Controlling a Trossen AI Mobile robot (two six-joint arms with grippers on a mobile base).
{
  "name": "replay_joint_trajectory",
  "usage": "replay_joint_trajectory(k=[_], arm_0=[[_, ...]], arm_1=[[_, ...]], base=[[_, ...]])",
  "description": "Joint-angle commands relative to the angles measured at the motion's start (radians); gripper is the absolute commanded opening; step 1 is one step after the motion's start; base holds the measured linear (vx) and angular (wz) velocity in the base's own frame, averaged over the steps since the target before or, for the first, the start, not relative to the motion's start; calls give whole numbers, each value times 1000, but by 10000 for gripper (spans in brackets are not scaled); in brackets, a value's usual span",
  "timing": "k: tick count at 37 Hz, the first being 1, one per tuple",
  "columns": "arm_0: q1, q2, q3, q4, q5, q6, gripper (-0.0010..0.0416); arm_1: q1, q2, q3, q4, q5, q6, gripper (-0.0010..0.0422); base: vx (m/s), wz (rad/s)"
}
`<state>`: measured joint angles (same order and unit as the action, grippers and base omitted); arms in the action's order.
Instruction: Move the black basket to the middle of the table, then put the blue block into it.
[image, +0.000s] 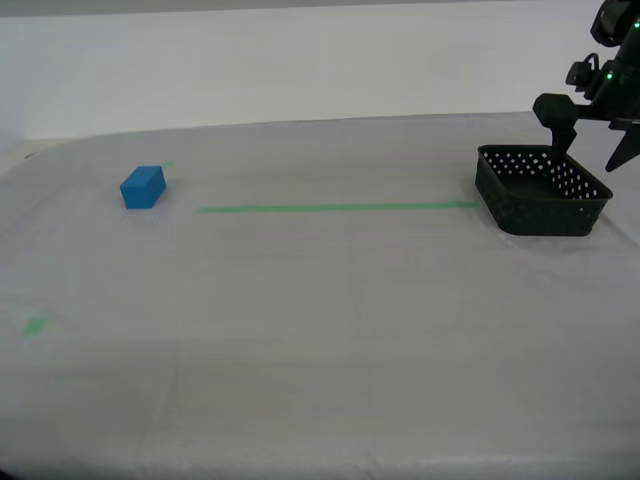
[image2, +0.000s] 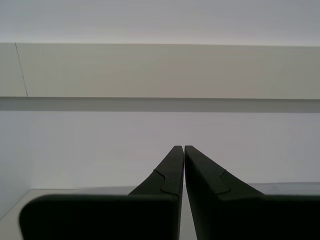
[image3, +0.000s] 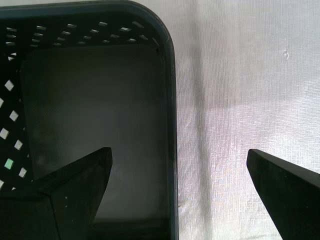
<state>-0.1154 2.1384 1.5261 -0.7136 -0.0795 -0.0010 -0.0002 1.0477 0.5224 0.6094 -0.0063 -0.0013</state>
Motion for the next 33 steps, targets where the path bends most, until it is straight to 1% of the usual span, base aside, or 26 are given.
replay_joint_trajectory(k=[1, 15, 25, 33], arm_0=[[0, 0, -19, 30, 2, -1, 377], [0, 0, -88, 114, 2, -2, 373], [0, 0, -117, 127, 2, -8, 375], [0, 0, -117, 130, 3, -10, 361]], arm_1=[[0, 0, 1, 5, -1, 1, 0], [0, 0, 1, 5, -1, 1, 0], [0, 0, 1, 5, -1, 1, 0], [0, 0, 1, 5, -1, 1, 0]], base=[[0, 0], [0, 0], [0, 0], [0, 0]])
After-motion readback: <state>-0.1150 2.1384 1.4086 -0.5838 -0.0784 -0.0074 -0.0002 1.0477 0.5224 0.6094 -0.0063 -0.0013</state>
